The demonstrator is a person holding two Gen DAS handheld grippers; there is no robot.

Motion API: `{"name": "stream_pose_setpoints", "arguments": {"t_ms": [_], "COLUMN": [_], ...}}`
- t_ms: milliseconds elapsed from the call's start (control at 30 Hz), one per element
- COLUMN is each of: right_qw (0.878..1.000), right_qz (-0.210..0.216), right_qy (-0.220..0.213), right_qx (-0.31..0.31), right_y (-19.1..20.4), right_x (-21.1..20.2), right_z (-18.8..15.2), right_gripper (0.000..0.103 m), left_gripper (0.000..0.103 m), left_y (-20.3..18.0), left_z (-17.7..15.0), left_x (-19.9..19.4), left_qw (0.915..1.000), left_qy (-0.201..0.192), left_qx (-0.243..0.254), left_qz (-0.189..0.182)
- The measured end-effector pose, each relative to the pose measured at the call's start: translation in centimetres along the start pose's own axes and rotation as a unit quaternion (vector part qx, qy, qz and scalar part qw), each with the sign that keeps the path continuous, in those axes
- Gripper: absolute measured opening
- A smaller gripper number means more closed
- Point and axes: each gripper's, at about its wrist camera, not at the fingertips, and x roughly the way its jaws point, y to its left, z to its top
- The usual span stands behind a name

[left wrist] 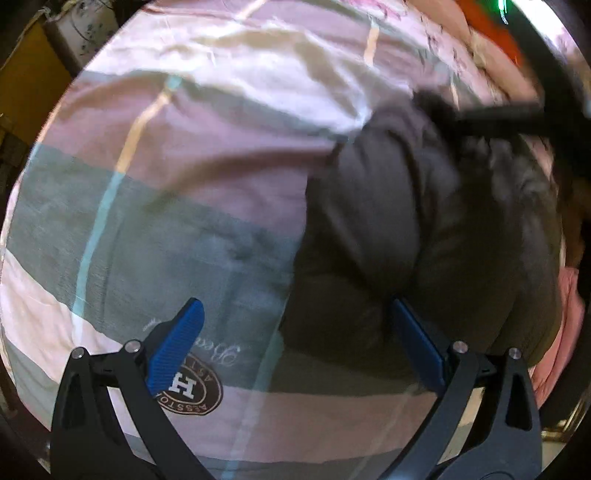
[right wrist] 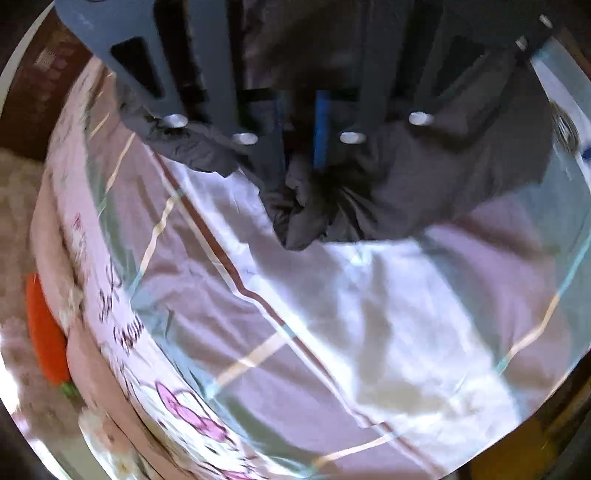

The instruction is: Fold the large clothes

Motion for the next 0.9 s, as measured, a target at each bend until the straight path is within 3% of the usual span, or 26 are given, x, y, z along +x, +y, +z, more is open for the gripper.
{"name": "stream_pose_setpoints", "arguments": {"t_ms": [100,267,400,433,500,533,567,600,633,700,733,800,833,900], "right_qw": [0.995,0.985,0.985,0.983,0.966,0.955,0.945,0.932,0.931,0.942,0.945,0.951,0.952,0.96], "right_qz": [0.012,-0.005,0.026,0.033,0.031,0.015,0.003,-0.003,0.014,0.061,0.08,0.119,0.129,0.124], "right_qy": [-0.046,-0.113,-0.094,-0.106,-0.18,-0.22,-0.257,-0.295,-0.3,-0.259,-0.236,-0.166,-0.135,-0.08], "right_qx": [0.082,0.13,0.141,0.147,0.181,0.196,0.205,0.211,0.209,0.206,0.211,0.234,0.243,0.238], "right_y": [-2.2,-2.7,-3.5,-3.9,-5.5,-6.4,-7.1,-8.0,-8.6,-9.5,-9.8,-9.9,-9.7,-8.4], "right_x": [-1.3,-3.2,-1.5,-1.9,-4.9,-6.6,-8.2,-10.1,-11.1,-11.5,-11.3,-9.2,-7.8,-4.6], "right_z": [2.3,4.8,4.9,4.5,2.8,2.0,1.3,0.3,-0.4,-1.9,-3.2,-6.2,-7.3,-8.6], "right_gripper": [0.005,0.005,0.006,0.007,0.029,0.057,0.074,0.084,0.084,0.076,0.063,0.054,0.044,0.042], "left_gripper": [0.101,0.101,0.101,0.101,0.101,0.101,0.101,0.101,0.101,0.101,0.101,0.101,0.101,0.101], "left_y": [-0.1,-1.1,-2.3,-2.4,-2.3,-2.2,-2.1,-2.0,-1.9,-1.6,-1.6,-2.1,-2.1,-3.7], "left_z": [-1.0,-2.3,-3.3,-3.6,-4.0,-4.1,-4.1,-4.1,-4.2,-4.3,-4.2,-3.9,-3.6,-3.0], "left_x": [1.5,3.5,4.7,4.5,3.7,3.4,3.2,2.9,2.5,1.0,0.2,-1.7,-2.3,-2.9], "left_qw": [0.9996,0.9986,0.9973,0.9974,0.9984,0.9988,0.999,0.9992,0.9993,0.9998,0.9998,0.9993,0.9989,0.9978], "left_qy": [0.022,0.045,0.063,0.06,0.045,0.04,0.037,0.033,0.029,0.01,-0.001,-0.031,-0.041,-0.06], "left_qx": [0.008,0.026,0.037,0.038,0.031,0.025,0.021,0.016,0.013,0.001,-0.003,-0.007,-0.006,0.008], "left_qz": [-0.012,-0.006,-0.007,-0.008,-0.01,-0.012,-0.015,-0.017,-0.017,-0.017,-0.019,-0.022,-0.024,-0.027]}}
